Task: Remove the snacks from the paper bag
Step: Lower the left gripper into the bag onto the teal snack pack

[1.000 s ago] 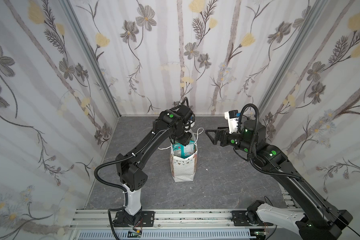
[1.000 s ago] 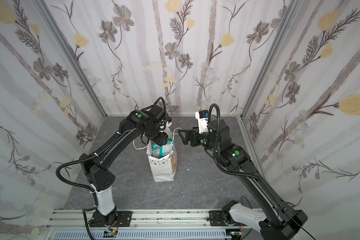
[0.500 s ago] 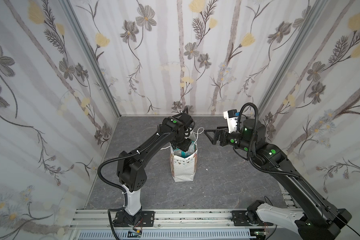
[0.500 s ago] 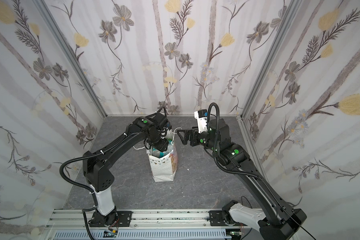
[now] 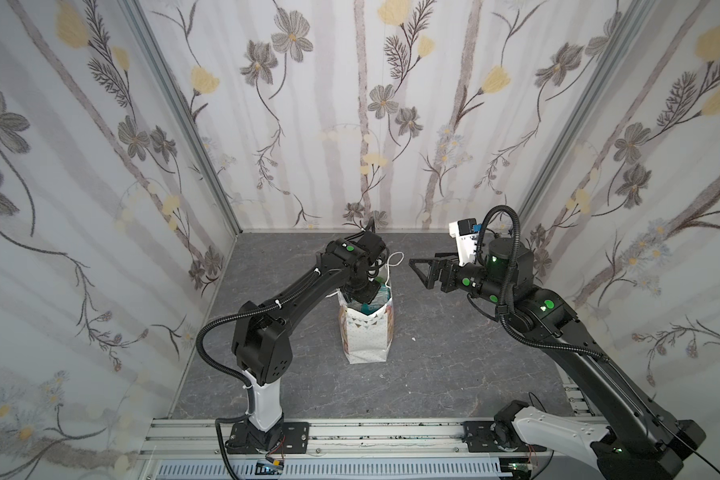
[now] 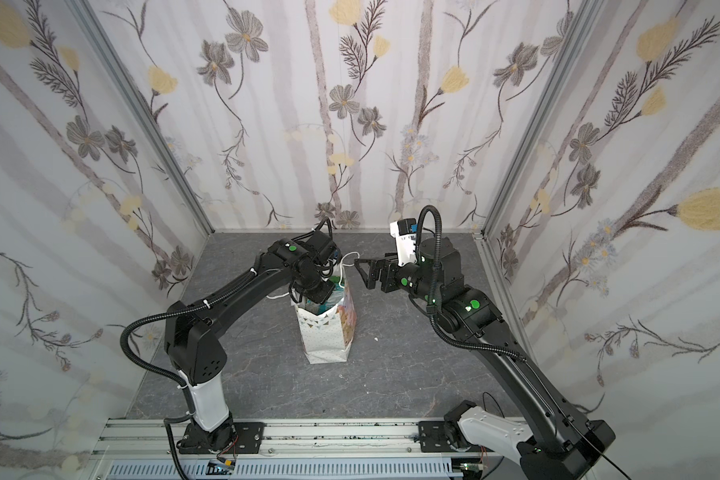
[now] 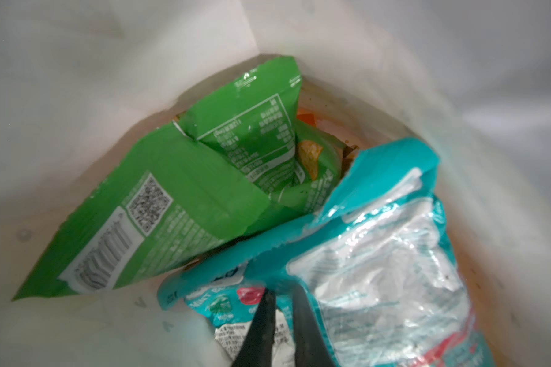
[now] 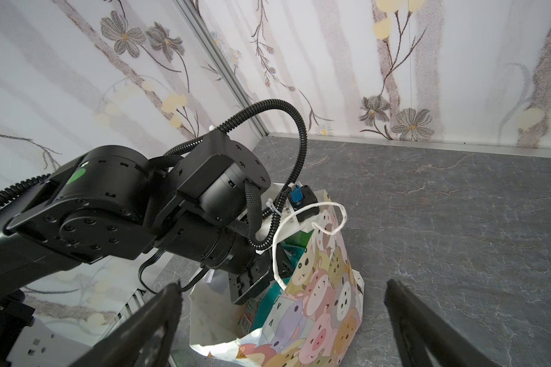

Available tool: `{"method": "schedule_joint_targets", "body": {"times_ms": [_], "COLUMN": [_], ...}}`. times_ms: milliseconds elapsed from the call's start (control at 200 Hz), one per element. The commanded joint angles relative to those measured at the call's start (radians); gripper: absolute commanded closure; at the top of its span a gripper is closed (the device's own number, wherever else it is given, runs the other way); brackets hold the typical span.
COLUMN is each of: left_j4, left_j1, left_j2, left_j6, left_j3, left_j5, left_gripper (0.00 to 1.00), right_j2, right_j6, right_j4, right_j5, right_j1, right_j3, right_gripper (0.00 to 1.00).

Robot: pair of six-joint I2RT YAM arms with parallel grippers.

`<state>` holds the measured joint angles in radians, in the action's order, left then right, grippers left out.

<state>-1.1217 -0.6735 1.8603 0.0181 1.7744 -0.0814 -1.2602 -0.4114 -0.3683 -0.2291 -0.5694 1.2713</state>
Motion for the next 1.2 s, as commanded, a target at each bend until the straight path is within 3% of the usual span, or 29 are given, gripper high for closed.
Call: {"method": "schedule_joint_targets", "body": {"times_ms": [0, 899, 1079, 1104, 1164, 1194], "left_j4": [0.011, 0.053, -0.034, -0.044, -0.048, -0.047], "left_j1": [0.000, 0.002, 0.000, -0.003, -0.013, -0.019], "left_j2": [-0.028, -0.163, -0.099, -0.083, -0.060, -0.052], "left_j6": [-0.010, -0.051, -0.100, -0.122, -0.183, -0.208], "left_j3": [-0.006, 0.074, 0.155, 0.160, 0.147, 0.136], "left_j5": [-0.027, 0.073, 0.037, 0.037, 0.043, 0.051], "left_gripper": [1.00, 1.00, 1.00, 0.92, 0.58, 0.48], "right_j2": [0.008, 0.024, 0.022, 0.020, 0.019, 0.017], "right_j6": [-0.011, -0.021, -0.023, -0.024, -0.025, -0.025], "right_j4": [0.014, 0.022, 0.024, 0.025, 0.029, 0.029], "right_j5": [0.013, 0.078, 0.077, 0.077, 0.075, 0.074], "right_j1": [0.000, 0.002, 0.002, 0.003, 0.002, 0.003], "right_j3": [0.002, -0.005, -0.006, -0.007, -0.009, -0.009], "right_gripper": [0.01, 0.01, 0.01, 0.01, 0.01, 0.01]}}
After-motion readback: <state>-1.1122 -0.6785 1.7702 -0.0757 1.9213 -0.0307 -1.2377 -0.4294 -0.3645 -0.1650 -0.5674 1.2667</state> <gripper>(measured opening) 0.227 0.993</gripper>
